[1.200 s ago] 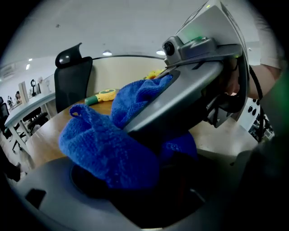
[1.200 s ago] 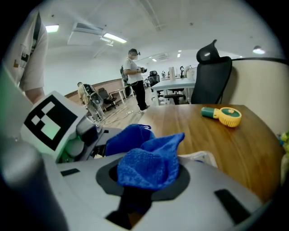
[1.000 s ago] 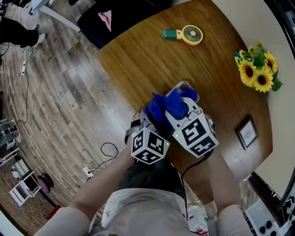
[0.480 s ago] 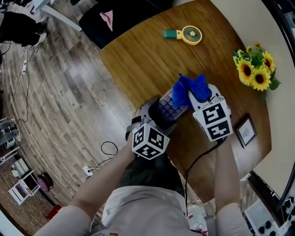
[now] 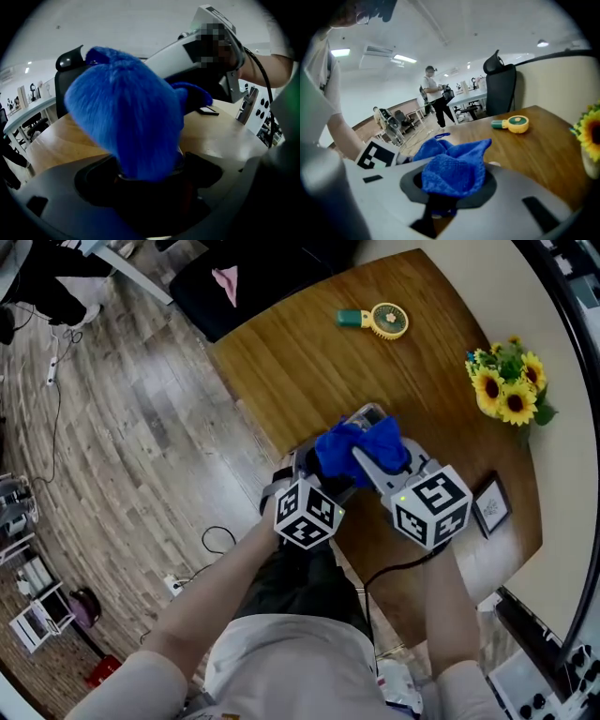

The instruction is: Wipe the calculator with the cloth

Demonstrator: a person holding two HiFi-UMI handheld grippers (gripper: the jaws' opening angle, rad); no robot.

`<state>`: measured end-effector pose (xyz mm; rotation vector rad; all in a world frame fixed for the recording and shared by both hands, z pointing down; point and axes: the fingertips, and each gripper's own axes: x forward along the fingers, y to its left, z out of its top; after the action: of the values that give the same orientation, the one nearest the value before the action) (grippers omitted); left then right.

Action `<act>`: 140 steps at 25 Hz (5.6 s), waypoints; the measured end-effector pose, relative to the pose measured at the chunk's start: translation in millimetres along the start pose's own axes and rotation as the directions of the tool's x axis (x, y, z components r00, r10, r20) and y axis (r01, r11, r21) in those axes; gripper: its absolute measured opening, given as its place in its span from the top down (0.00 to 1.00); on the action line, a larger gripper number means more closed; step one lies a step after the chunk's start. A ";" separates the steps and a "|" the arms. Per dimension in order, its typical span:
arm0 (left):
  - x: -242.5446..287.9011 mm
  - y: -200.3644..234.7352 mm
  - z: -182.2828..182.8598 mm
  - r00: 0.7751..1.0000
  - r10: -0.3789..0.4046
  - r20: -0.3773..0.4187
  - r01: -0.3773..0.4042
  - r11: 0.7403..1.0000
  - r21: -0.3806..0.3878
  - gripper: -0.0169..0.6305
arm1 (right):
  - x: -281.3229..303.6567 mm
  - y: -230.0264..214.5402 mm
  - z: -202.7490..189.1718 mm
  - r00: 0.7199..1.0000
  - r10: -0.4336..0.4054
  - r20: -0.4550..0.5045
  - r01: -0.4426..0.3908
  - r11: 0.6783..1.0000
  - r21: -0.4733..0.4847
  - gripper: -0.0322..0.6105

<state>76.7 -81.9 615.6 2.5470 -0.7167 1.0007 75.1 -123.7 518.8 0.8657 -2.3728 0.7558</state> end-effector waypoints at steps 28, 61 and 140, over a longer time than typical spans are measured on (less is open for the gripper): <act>1.1 0.0 -0.4 1.000 -0.007 -0.001 0.007 1.000 0.002 0.28 | -27.1 -101.8 -40.2 0.941 -0.328 -0.085 0.322 0.944 -0.076 0.81; -0.2 0.7 -0.5 1.000 0.000 0.002 0.000 1.000 0.001 0.28 | 30.4 -73.7 -20.5 0.972 -0.189 -0.136 0.164 0.970 -0.179 0.82; -1.4 0.2 -0.3 1.000 -0.007 -0.009 0.007 1.000 0.001 0.28 | -54.6 -64.8 -42.0 0.890 -0.376 -0.257 0.344 0.925 -0.160 0.81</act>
<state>75.5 -81.4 614.9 2.5431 -0.7045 1.0096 167.7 -115.7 536.8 1.0372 -1.9072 0.5490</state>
